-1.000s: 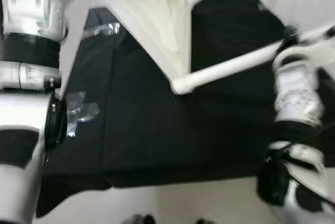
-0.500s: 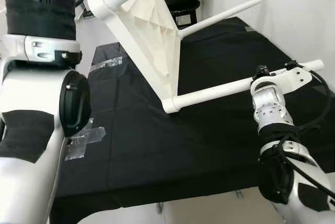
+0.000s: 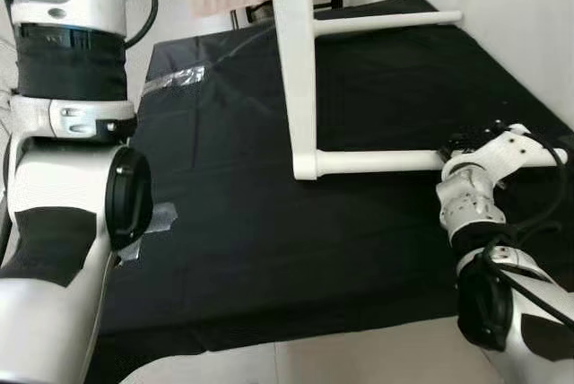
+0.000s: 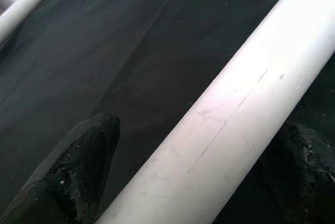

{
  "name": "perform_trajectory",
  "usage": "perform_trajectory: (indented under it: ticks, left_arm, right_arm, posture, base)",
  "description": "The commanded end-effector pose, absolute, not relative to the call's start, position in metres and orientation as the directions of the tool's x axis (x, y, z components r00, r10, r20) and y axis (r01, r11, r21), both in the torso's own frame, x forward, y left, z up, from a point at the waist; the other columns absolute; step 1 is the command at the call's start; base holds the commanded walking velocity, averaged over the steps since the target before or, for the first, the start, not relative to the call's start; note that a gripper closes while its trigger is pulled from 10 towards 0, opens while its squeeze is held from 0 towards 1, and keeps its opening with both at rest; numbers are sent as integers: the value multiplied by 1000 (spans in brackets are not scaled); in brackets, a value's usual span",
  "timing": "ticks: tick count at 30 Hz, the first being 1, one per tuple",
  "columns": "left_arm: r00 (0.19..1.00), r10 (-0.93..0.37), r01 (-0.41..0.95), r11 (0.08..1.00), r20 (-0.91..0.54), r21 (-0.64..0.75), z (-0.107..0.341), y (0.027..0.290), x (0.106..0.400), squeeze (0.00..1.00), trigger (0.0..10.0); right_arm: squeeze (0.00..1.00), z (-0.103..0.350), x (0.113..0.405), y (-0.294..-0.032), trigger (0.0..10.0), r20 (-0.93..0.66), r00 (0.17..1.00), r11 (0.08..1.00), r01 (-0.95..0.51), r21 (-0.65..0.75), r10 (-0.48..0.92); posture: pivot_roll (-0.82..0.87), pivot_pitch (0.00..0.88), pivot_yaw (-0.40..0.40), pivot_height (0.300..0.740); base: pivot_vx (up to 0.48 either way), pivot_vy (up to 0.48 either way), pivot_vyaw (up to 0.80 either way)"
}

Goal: Building children table

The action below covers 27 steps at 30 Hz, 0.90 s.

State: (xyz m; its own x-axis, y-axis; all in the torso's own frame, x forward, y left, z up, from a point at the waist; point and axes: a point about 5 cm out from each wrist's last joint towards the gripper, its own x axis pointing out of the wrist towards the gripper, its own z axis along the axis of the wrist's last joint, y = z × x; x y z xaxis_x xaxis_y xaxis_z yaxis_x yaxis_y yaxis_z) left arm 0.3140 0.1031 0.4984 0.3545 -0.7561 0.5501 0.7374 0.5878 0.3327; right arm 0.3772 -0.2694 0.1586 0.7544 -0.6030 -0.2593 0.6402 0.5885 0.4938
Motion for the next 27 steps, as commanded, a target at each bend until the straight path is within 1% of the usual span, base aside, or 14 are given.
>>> perform_trajectory:
  ticks: [1,9,10,12,14,15,16,18,19,23,24,25,26,27]
  left_arm:
    - [331,-759,743,576,560,342,499,108,308,0,10000]
    - [331,-759,743,576,560,342,499,108,308,0,10000]
    - [330,-761,752,570,559,331,492,109,308,0,10000]
    - [330,-761,752,570,559,331,492,109,308,0,10000]
    - [331,-759,764,564,560,313,484,111,308,0,10000]
    - [331,-759,764,564,560,313,484,111,308,0,10000]
    - [334,-758,771,562,560,301,478,113,309,0,10000]
    - [335,-758,773,561,560,296,477,113,309,0,10000]
    - [335,-756,775,560,562,291,476,113,309,0,10000]
    - [335,-753,782,557,566,279,474,114,308,0,10000]
    - [333,-755,787,553,565,275,473,114,308,0,10000]
    - [328,-761,794,544,560,272,472,114,308,0,10000]
    - [317,-771,802,529,553,277,470,114,306,0,10000]
    - [317,-771,802,529,553,277,470,114,306,0,10000]
  right_arm:
    - [1000,128,367,-267,10000,-366,720,536,688,489,-590]
    - [1000,128,367,-267,10000,-366,720,536,688,489,-590]
    - [1000,144,363,-277,10000,-265,767,530,608,591,-584]
    - [1000,144,363,-277,10000,-265,767,530,608,591,-584]
    - [1000,165,347,-289,10000,-123,812,530,478,700,-571]
    - [1000,165,347,-289,10000,-123,812,530,478,700,-571]
    - [1000,186,329,-290,10000,23,836,541,333,773,-548]
    - [1000,192,324,-289,10000,61,836,540,295,788,-545]
    - [1000,200,318,-287,10000,109,838,549,245,799,-534]
    - [1000,205,312,-288,10000,146,834,567,223,793,-532]
    - [282,210,307,-292,10000,172,824,585,221,780,-540]
    - [0,216,303,-295,10000,207,816,617,217,757,-540]
    - [0,223,300,-297,10000,254,813,673,214,708,-525]
    - [0,223,300,-297,10000,254,813,673,214,708,-525]
  posture:
    - [98,170,96,740]
    - [98,170,96,740]
    - [48,191,81,740]
    - [48,191,81,740]
    - [36,193,83,740]
    - [36,193,83,740]
    - [26,195,85,740]
    - [26,195,85,740]
    - [20,194,86,740]
    - [14,194,86,740]
    - [12,190,84,740]
    - [9,190,86,740]
    - [3,188,89,740]
    - [3,188,89,740]
  base:
    - [0,0,0]
    - [0,0,0]
    - [0,0,0]
    - [0,0,0]
    - [0,0,0]
    - [0,0,0]
    - [0,0,0]
    - [0,0,0]
    - [0,0,0]
    - [0,0,0]
    - [0,0,0]
    - [0,0,0]
    - [0,0,0]
    - [0,0,0]
